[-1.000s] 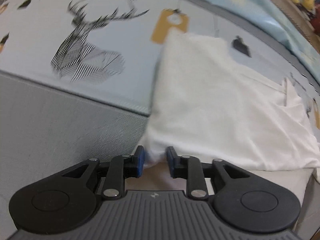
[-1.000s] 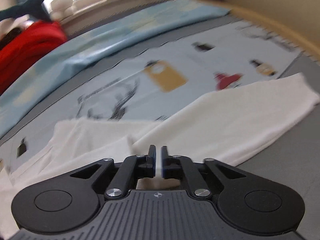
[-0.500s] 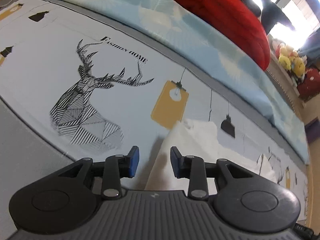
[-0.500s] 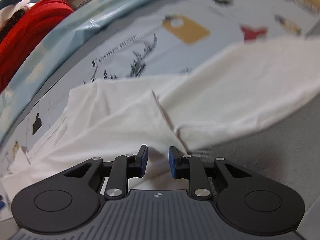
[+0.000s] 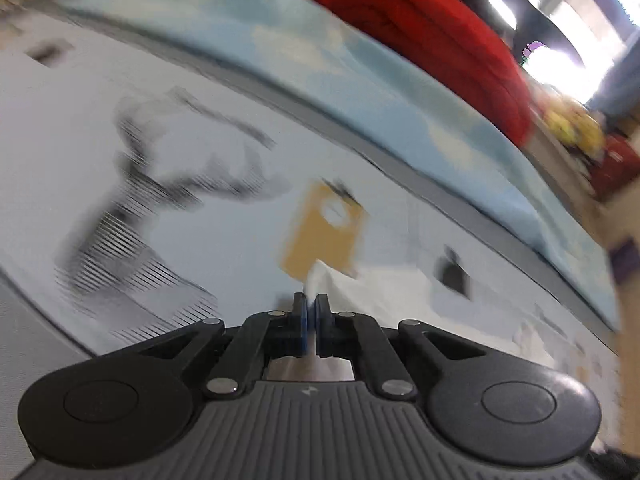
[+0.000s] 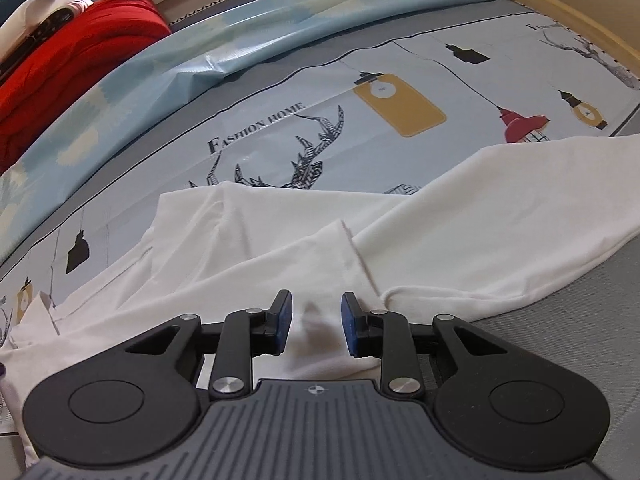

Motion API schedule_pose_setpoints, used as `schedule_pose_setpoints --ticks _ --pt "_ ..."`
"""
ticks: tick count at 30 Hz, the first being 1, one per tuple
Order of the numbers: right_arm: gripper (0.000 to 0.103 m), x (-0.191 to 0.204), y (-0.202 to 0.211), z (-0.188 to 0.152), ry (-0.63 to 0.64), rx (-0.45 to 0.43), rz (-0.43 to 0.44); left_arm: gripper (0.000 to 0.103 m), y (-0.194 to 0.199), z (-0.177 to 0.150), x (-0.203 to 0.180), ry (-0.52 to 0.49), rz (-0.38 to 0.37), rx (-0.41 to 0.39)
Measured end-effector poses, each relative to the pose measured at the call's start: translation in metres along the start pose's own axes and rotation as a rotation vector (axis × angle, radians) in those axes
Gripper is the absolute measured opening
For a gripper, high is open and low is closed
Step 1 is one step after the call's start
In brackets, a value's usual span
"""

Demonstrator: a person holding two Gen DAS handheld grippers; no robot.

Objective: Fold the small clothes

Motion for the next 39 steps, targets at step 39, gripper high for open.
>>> schedule_pose_setpoints --ticks 39 --pt "0.03 -0.079 0.061 0.025 -0.079 -0.081 -0.045 0.026 0.099 -0.063 -0.071 -0.336 0.018 0.193"
Point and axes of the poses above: each gripper's, at about its wrist camera, not at the fingertips, and y roughly against the way its jaws point, x to its left, z to its top, the point moved 9 cm from there along -y, roughly the way its jaws point, and after that the axes turned 1 degree about -x, right-handed, at the moved point
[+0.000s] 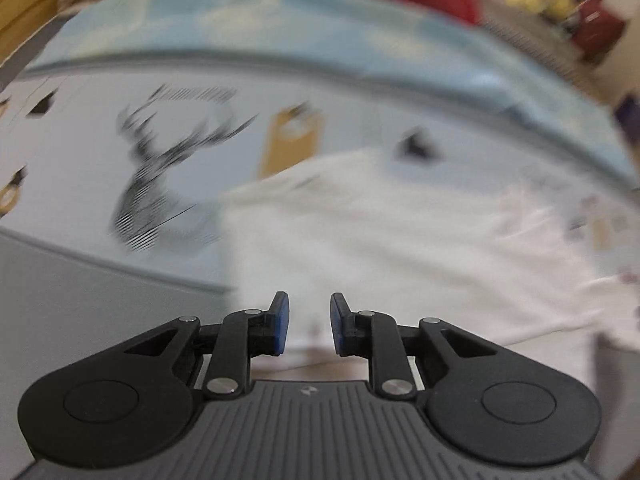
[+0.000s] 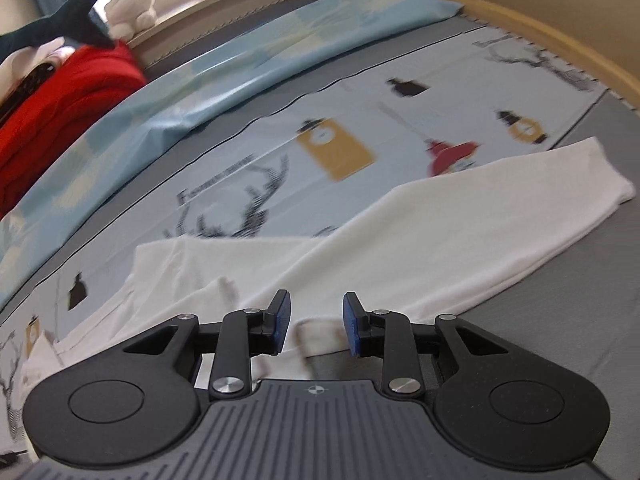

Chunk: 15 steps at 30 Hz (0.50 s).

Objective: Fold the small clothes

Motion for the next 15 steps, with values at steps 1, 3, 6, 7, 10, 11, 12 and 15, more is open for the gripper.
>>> schedule_pose_setpoints --ticks 1,3,6,7,10,11,12,15 --pt "0.03 -0.009 0.001 0.001 -0.003 -0.005 -0.01 0.026 0.008 0.003 -0.014 -0.002 -0.026 -0.019" --pt "0.03 -0.029 0.004 0.004 -0.016 -0.017 -0.032 0.027 0.024 0.003 -0.038 -0.014 -0.066 -0.046" --pt "0.03 -0.066 0.009 0.011 -0.062 -0.057 -0.065 0.027 0.031 0.001 -0.065 -0.045 -0.103 -0.047" --pt "0.028 -0.081 0.011 0.014 -0.087 -0.073 -0.074 0.027 0.033 -0.003 -0.074 -0.057 -0.111 -0.046" --pt "0.015 -0.126 0.015 0.024 -0.162 -0.111 -0.112 0.027 0.024 -0.006 -0.087 -0.078 -0.111 -0.033" --pt "0.015 -0.144 0.017 0.028 -0.186 -0.123 -0.14 0.027 0.022 -0.007 -0.089 -0.08 -0.109 -0.027" --pt "0.015 -0.159 0.017 0.03 -0.207 -0.132 -0.162 0.027 0.019 -0.007 -0.09 -0.078 -0.105 -0.023" --pt "0.016 -0.204 0.011 0.035 -0.301 -0.147 -0.207 0.027 0.013 -0.007 -0.09 -0.071 -0.103 -0.015"
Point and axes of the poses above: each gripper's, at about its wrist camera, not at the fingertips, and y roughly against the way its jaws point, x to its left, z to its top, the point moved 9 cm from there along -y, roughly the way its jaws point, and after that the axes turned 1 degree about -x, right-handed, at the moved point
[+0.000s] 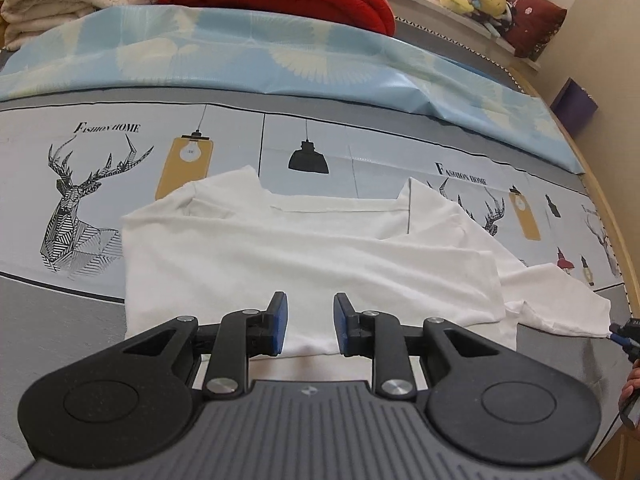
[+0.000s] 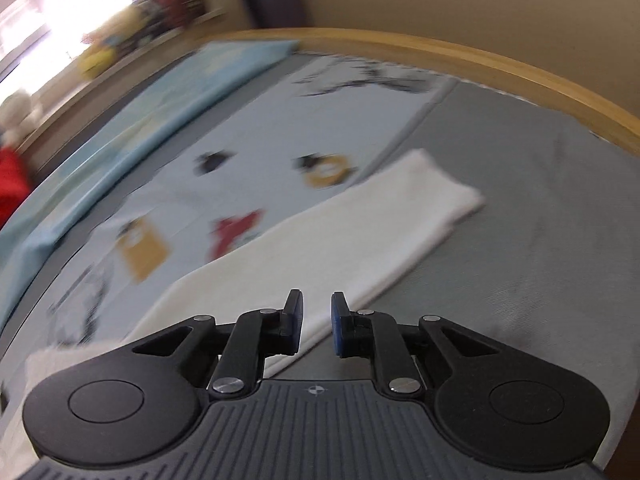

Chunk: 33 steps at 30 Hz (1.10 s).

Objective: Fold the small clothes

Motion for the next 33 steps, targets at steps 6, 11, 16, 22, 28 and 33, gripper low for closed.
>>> schedule_pose_setpoints --ticks 6,11,16,22,28,33 --pt "0.029 -0.035 -0.044 0.002 -0.096 0.049 -0.036 0.027 -0.006 0.001 0.001 -0.001 -0.004 0.014" --pt "0.036 -0.044 -0.065 -0.001 -0.215 0.07 -0.018 0.027 -0.01 0.002 0.006 0.017 0.001 0.022" --pt "0.017 -0.047 -0.072 0.003 -0.278 0.006 -0.01 0.027 -0.006 0.004 0.012 0.025 -0.003 0.015" --pt "0.003 0.001 -0.037 0.023 -0.083 -0.186 -0.104 0.027 0.008 0.009 0.038 0.071 0.008 -0.009" --pt "0.003 0.205 0.091 0.0 0.39 -0.507 0.225 0.027 0.023 0.015 0.068 0.137 0.018 -0.033" --pt "0.003 0.347 0.201 -0.137 0.722 -0.501 0.764 0.027 0.035 0.018 0.093 0.197 0.017 -0.051"
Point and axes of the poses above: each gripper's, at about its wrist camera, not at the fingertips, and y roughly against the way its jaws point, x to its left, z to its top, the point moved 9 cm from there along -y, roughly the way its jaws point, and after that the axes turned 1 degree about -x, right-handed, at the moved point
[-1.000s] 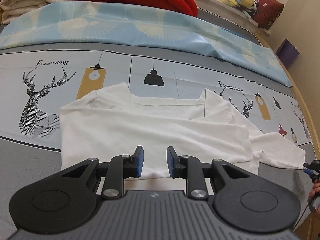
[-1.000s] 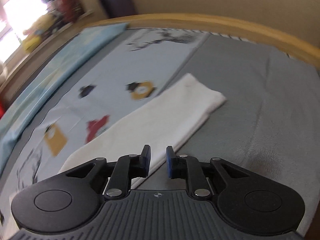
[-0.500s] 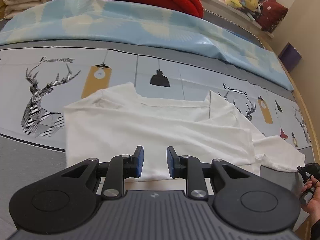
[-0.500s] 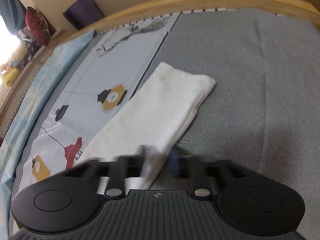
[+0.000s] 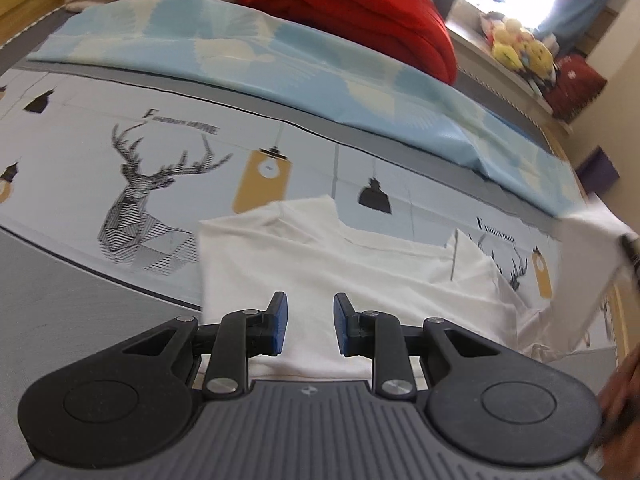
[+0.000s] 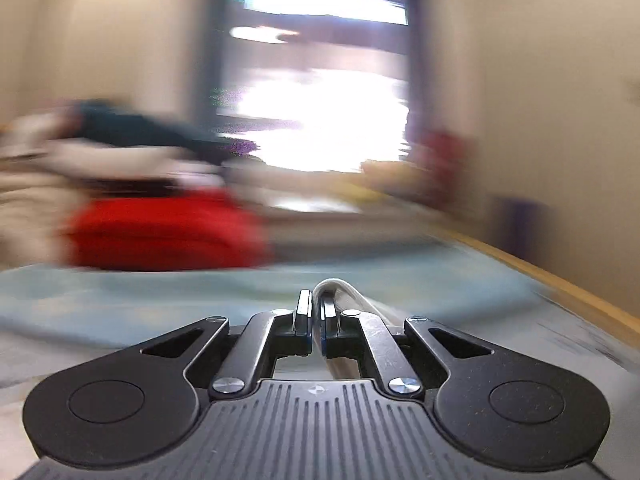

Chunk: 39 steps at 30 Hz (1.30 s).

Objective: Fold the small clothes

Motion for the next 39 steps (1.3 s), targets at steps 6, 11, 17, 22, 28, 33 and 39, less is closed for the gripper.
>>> schedule_pose_setpoints --ticks 6,11,17,22,28,33,39 --pt "0.003 0.147 -0.002 -0.119 -0.01 0.593 0.448 0.027 0.007 0.012 0.022 0.077 -0.018 -0.01" --pt "0.008 0.121 -0.001 -0.116 -0.092 0.723 0.29 0.027 0.004 0.014 0.035 0.116 -0.015 -0.002" --pt "0.023 0.006 -0.021 -0.126 -0.441 0.697 -0.043 0.027 -0.014 0.009 0.052 0.146 0.035 0.028" --pt "0.025 -0.078 -0.038 -0.16 -0.577 0.69 -0.261 0.027 -0.023 0.008 0.038 0.122 0.034 0.038" --pt "0.041 -0.137 -0.016 -0.206 -0.729 0.816 -0.458 0.027 -0.038 0.007 0.019 0.096 0.038 0.052" --pt "0.04 -0.133 -0.043 -0.157 -0.61 0.568 -0.348 0.027 -0.045 0.0 0.012 0.076 0.044 0.064" --pt "0.04 -0.136 -0.078 -0.171 -0.662 0.563 -0.248 0.027 -0.048 -0.006 0.016 0.067 0.055 0.078"
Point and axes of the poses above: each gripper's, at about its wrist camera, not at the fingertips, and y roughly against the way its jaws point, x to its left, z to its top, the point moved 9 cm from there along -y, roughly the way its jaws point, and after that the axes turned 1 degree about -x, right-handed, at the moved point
